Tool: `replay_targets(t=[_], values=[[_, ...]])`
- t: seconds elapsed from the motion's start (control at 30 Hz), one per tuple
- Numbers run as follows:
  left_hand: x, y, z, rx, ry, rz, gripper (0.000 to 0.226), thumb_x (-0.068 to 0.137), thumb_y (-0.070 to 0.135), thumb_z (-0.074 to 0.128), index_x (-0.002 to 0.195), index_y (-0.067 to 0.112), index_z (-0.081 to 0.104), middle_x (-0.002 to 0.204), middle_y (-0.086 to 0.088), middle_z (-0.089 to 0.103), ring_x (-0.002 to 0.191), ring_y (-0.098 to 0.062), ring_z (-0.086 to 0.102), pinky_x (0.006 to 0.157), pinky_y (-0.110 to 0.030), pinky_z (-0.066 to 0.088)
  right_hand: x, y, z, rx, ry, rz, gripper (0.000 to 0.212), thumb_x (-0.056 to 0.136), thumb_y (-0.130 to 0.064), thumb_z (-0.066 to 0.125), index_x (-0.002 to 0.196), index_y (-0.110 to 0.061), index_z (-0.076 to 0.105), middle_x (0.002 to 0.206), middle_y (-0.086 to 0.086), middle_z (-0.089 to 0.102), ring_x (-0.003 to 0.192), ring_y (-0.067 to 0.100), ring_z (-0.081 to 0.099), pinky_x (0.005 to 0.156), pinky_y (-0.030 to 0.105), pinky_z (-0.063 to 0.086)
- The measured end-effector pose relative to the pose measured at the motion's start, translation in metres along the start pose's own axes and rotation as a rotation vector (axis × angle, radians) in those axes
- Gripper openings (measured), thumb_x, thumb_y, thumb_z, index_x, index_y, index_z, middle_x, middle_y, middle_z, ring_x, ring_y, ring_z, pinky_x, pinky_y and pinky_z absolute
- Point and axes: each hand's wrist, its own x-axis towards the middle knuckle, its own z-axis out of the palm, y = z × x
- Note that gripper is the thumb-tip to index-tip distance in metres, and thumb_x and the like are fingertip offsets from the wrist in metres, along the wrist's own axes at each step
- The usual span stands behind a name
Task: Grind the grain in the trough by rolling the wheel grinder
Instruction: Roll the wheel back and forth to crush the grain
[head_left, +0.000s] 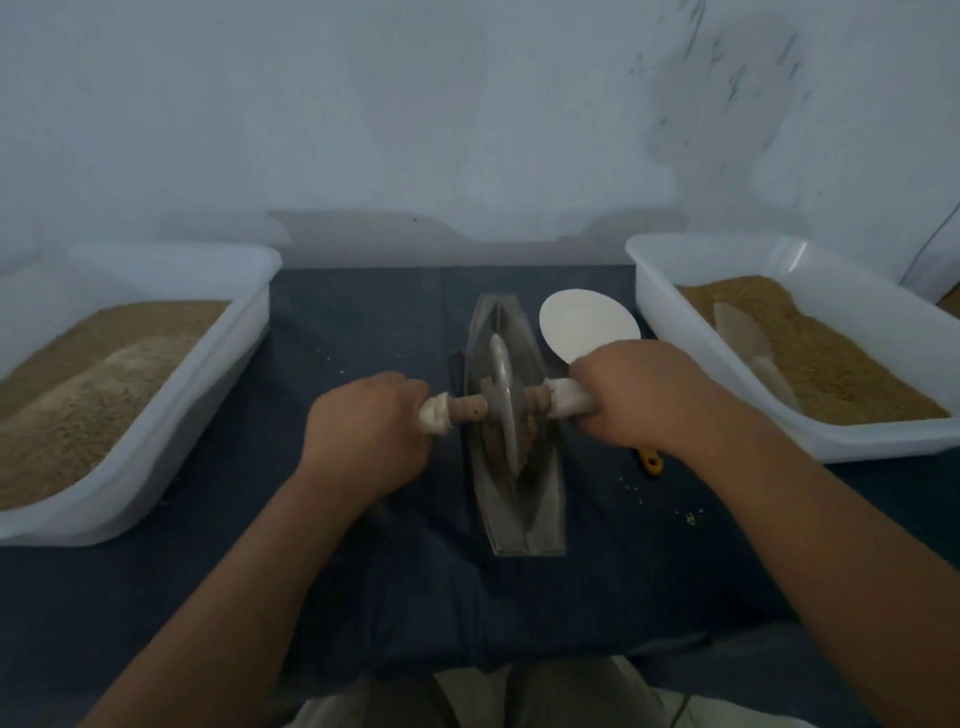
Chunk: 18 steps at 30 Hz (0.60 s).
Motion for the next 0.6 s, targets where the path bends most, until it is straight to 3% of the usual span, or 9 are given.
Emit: replay_targets(t=[0.07,0.1,0.17,0.2,0.3,0.4,0.47,0.53,0.6], values=[[0.006,-0.003,-0.009,0.109,-0.025,0.127,0.030,0.085,0.049,0.063,0.068,0.029,0.050,0.072,0.010,0.039,0.064,-0.018,0.046,0.058,-0.031,0.035,0.007,-0.001,0.004,0.039,0.000,-0.010,0.016,0.089,-0.041,0.066,0.080,-0.029,0.058,0.077,-0.007,0.060,0.069,0.012,0.060,0.058,0.032,0.048],[0.010,-0.003,-0.014,0.153,-0.061,0.185,0.026,0.082,0.049,0.062,0.068,0.030,0.052,0.072,0.010,0.035,0.066,-0.018,0.043,0.062,-0.032,0.034,0.011,-0.002,0.007,0.068,0.020,-0.039,0.014,0.087,-0.040,0.067,0.089,-0.029,0.060,0.079,-0.008,0.061,0.071,0.014,0.061,0.056,0.031,0.046],[0.021,-0.002,-0.019,0.147,-0.181,0.202,0.022,0.081,0.047,0.061,0.070,0.031,0.051,0.074,0.011,0.035,0.069,-0.018,0.044,0.065,-0.032,0.038,0.016,-0.004,0.013,0.081,0.003,-0.061,0.038,0.085,-0.041,0.069,0.119,-0.033,0.054,0.089,-0.008,0.063,0.082,0.017,0.064,0.057,0.032,0.045],[0.027,-0.001,-0.020,0.101,-0.243,0.167,0.023,0.081,0.044,0.062,0.069,0.030,0.049,0.075,0.010,0.039,0.069,-0.018,0.047,0.065,-0.032,0.042,0.019,-0.003,0.015,0.080,-0.005,-0.050,0.043,0.085,-0.042,0.070,0.123,-0.035,0.051,0.092,-0.008,0.064,0.086,0.018,0.064,0.060,0.034,0.046],[0.042,-0.001,-0.017,-0.029,-0.405,0.022,0.023,0.085,0.039,0.064,0.071,0.026,0.051,0.076,0.008,0.055,0.070,-0.017,0.057,0.069,-0.035,0.055,0.029,0.003,0.021,0.136,0.081,-0.001,0.041,0.082,-0.042,0.072,0.114,-0.030,0.049,0.094,-0.007,0.062,0.083,0.018,0.063,0.061,0.036,0.048],[0.047,-0.002,-0.014,-0.033,-0.427,-0.034,0.020,0.088,0.041,0.061,0.075,0.028,0.053,0.078,0.008,0.059,0.075,-0.020,0.061,0.074,-0.037,0.058,0.036,0.007,0.023,0.128,0.093,0.055,0.033,0.083,-0.038,0.073,0.100,-0.023,0.049,0.088,-0.005,0.060,0.074,0.015,0.059,0.053,0.031,0.039],[0.045,-0.001,-0.014,0.006,-0.391,-0.025,0.020,0.086,0.043,0.061,0.075,0.029,0.053,0.076,0.009,0.059,0.071,-0.017,0.060,0.067,-0.034,0.053,0.036,0.007,0.024,0.092,-0.056,0.074,0.015,0.087,-0.035,0.070,0.084,-0.025,0.059,0.082,-0.005,0.062,0.075,0.014,0.062,0.056,0.029,0.041],[0.039,0.000,-0.015,0.052,-0.344,0.004,0.020,0.083,0.045,0.060,0.072,0.029,0.053,0.072,0.010,0.057,0.064,-0.012,0.054,0.058,-0.030,0.044,0.028,0.008,0.028,0.086,-0.161,0.087,0.015,0.088,-0.034,0.067,0.074,-0.029,0.062,0.075,-0.005,0.063,0.070,0.013,0.062,0.055,0.029,0.043],[0.031,0.000,-0.013,0.083,-0.288,0.023,0.022,0.079,0.048,0.058,0.069,0.030,0.053,0.067,0.011,0.055,0.059,-0.009,0.051,0.054,-0.027,0.037,0.019,0.010,0.039,0.081,-0.119,0.093,0.018,0.087,-0.039,0.064,0.071,-0.030,0.061,0.070,-0.006,0.062,0.063,0.010,0.060,0.049,0.029,0.039]])
